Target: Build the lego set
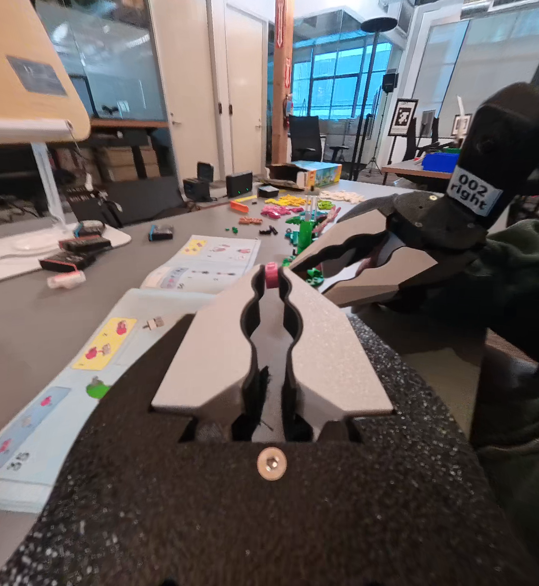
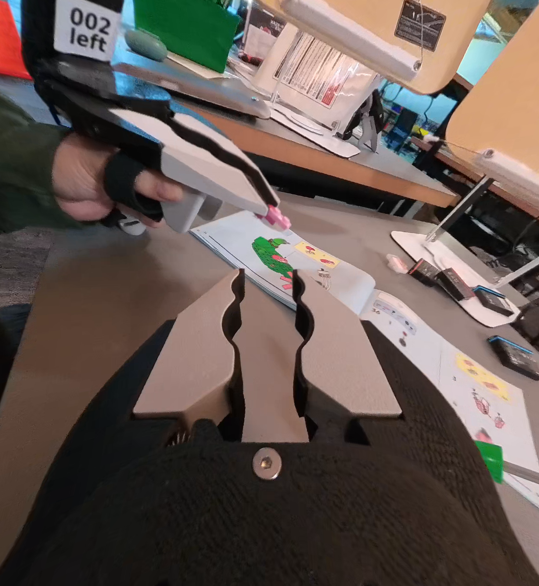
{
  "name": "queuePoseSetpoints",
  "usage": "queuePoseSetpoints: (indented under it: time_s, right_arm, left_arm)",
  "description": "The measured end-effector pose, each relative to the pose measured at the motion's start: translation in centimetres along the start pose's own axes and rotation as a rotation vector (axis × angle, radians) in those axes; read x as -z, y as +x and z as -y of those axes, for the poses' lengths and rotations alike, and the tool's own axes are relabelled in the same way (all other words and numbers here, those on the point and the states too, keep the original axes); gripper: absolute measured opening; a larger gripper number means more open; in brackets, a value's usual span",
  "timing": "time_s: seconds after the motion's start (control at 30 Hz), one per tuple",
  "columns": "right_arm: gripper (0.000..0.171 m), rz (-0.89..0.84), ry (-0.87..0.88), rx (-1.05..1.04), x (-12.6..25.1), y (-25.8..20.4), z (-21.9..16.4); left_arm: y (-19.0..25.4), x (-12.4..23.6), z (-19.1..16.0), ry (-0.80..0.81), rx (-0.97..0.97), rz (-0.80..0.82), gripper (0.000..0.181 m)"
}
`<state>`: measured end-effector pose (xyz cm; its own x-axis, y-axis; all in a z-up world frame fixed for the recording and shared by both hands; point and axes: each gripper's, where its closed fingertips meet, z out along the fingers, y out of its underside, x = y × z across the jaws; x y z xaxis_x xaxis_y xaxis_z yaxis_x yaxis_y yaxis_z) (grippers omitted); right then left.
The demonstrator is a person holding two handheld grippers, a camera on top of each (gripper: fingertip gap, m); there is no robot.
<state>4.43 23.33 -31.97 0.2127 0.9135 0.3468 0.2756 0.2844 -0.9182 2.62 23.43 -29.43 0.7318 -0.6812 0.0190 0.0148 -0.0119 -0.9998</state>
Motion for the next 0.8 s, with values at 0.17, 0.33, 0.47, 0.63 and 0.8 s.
queuePoseSetpoints:
  time_s: [0.17, 0.33, 0.47, 0.63, 0.8]
  right_arm:
    - [0.025, -0.015, 0.079, -0.058, 0.6, 1.0, 0.7]
    - [0.023, -0.025, 0.175, -0.156, 1.6, 2.3, 1.5]
    - [0.023, -0.022, 0.241, -0.249, 2.2, 3.3, 2.0]
    - [0.023, -0.018, 0.266, -0.289, 2.5, 3.6, 2.1]
    - [0.022, -0.017, 0.303, -0.323, 2.7, 4.0, 2.3]
  left_arm:
    - [0.0, -0.1, 0.8, 0.069, -0.095, 0.020, 0.005]
    - [-0.7, -0.6, 1.6, 0.125, -0.142, 0.075, 0.005]
    - [-0.7, -1.3, 1.6, 0.130, -0.173, 0.080, 0.005]
    - [-0.7, -1.5, 1.3, 0.112, -0.209, 0.097, 0.005]
    - [-0.8, -1.5, 1.3, 0.108, -0.231, 0.110, 0.005]
